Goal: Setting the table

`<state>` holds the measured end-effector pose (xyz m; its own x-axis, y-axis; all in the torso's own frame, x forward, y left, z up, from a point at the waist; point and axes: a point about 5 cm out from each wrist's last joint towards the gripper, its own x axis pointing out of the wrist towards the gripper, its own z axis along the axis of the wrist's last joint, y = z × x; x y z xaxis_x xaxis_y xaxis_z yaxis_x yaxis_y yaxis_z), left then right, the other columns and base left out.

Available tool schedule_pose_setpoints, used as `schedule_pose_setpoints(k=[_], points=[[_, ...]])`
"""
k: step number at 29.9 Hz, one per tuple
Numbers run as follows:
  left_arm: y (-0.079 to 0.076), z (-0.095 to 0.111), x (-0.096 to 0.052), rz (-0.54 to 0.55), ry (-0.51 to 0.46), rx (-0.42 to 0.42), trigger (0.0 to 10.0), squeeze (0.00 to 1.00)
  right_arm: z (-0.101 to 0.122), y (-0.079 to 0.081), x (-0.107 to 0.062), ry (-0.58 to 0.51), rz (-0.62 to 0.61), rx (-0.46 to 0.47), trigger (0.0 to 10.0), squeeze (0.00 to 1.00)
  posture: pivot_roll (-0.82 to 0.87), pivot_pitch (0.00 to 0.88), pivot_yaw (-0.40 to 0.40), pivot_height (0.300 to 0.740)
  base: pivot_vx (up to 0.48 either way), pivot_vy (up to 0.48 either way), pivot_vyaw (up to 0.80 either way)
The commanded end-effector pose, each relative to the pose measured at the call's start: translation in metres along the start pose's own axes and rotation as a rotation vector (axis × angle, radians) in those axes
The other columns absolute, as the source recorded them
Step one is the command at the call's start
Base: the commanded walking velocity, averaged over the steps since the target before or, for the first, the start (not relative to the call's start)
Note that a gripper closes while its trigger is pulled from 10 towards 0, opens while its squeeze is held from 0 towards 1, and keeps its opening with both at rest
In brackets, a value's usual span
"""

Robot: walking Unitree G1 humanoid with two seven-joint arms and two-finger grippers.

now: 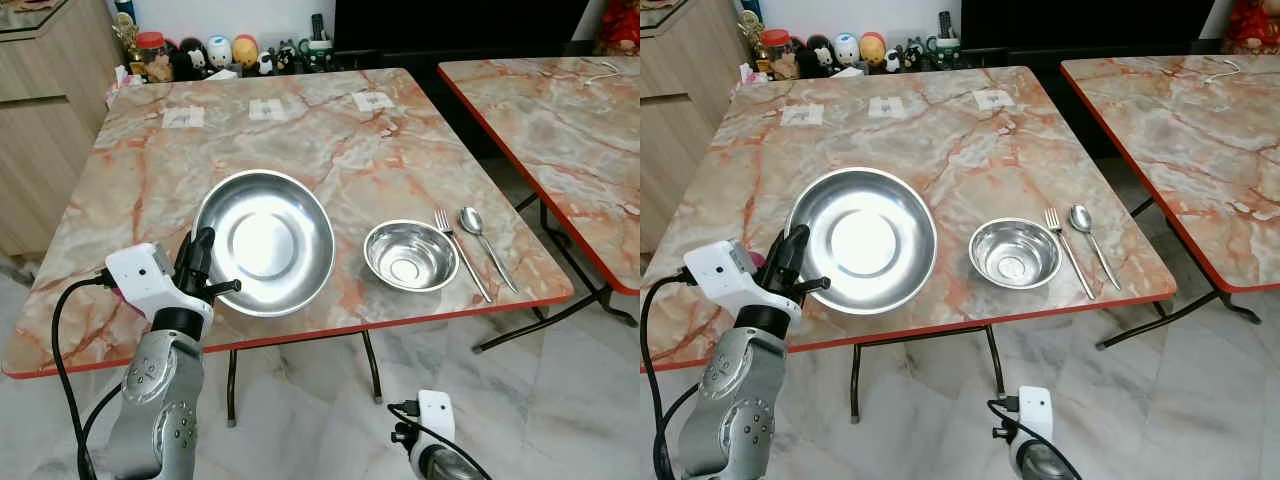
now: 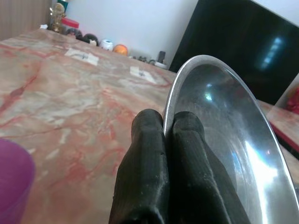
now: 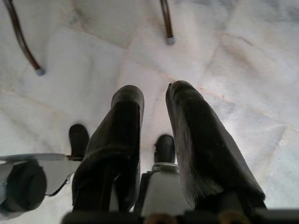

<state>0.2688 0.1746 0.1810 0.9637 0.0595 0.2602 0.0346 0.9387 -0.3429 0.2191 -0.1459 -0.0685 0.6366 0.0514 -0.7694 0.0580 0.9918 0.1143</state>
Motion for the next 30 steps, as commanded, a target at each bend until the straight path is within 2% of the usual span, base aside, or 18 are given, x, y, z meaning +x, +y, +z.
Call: schedule_pose_setpoints(k=[1,7,8,9,11,13,15,20,24,30], points=[[-0.001,0.008,0.003,-0.018,-0.056,-0.018,10.0,0.00,-0.008,-0.003,-0.002,0.027,-0.008,0.007,10.0,0.00,0.05,0.027,-0.034,0.740,0.000,0.000,0.00],[0.000,0.015,0.004,-0.056,-0.074,0.039,10.0,0.00,-0.008,-0.004,-0.001,0.026,-0.008,0.009,10.0,0.00,0.06,0.013,-0.029,0.740,0.000,0.000,0.00],[0.001,0.017,0.003,-0.066,-0.081,0.069,10.0,0.00,-0.007,-0.004,-0.001,0.025,-0.007,0.009,10.0,0.00,0.06,0.013,-0.029,0.740,0.000,0.000,0.00],[0.002,0.021,0.001,-0.095,-0.085,0.135,10.0,0.00,-0.006,-0.004,-0.001,0.021,-0.007,0.010,10.0,0.00,0.06,0.013,-0.029,0.740,0.000,-0.251,0.00],[0.002,0.022,0.000,-0.118,-0.085,0.176,10.0,0.00,-0.006,-0.004,-0.001,0.019,-0.007,0.011,10.0,0.00,0.06,0.012,-0.031,0.740,0.000,-0.257,0.00],[-0.001,0.026,-0.001,-0.211,-0.090,0.284,10.0,0.00,-0.005,-0.005,-0.001,0.016,-0.006,0.008,10.0,0.00,0.08,0.024,-0.037,0.740,0.000,-0.264,0.00],[0.000,0.030,0.003,-0.266,-0.101,0.345,10.0,0.00,-0.003,-0.004,-0.001,0.013,-0.007,0.009,10.0,0.00,0.08,0.044,-0.038,0.740,0.000,-0.264,0.00],[-0.002,0.037,0.008,-0.255,-0.129,0.321,10.0,0.00,-0.001,-0.004,-0.001,0.004,-0.007,0.015,10.0,0.00,0.06,0.062,-0.031,0.740,0.000,-0.263,0.00],[-0.008,0.032,0.009,-0.242,-0.131,0.296,10.0,0.00,-0.001,-0.006,-0.001,0.003,-0.013,0.015,10.0,0.00,0.06,0.073,-0.034,0.740,0.000,-0.368,0.00],[-0.008,0.031,0.008,-0.233,-0.125,0.285,10.0,0.00,0.000,-0.006,0.000,0.000,-0.018,0.017,10.0,0.00,0.06,0.078,-0.032,0.740,0.000,-0.461,0.00]])
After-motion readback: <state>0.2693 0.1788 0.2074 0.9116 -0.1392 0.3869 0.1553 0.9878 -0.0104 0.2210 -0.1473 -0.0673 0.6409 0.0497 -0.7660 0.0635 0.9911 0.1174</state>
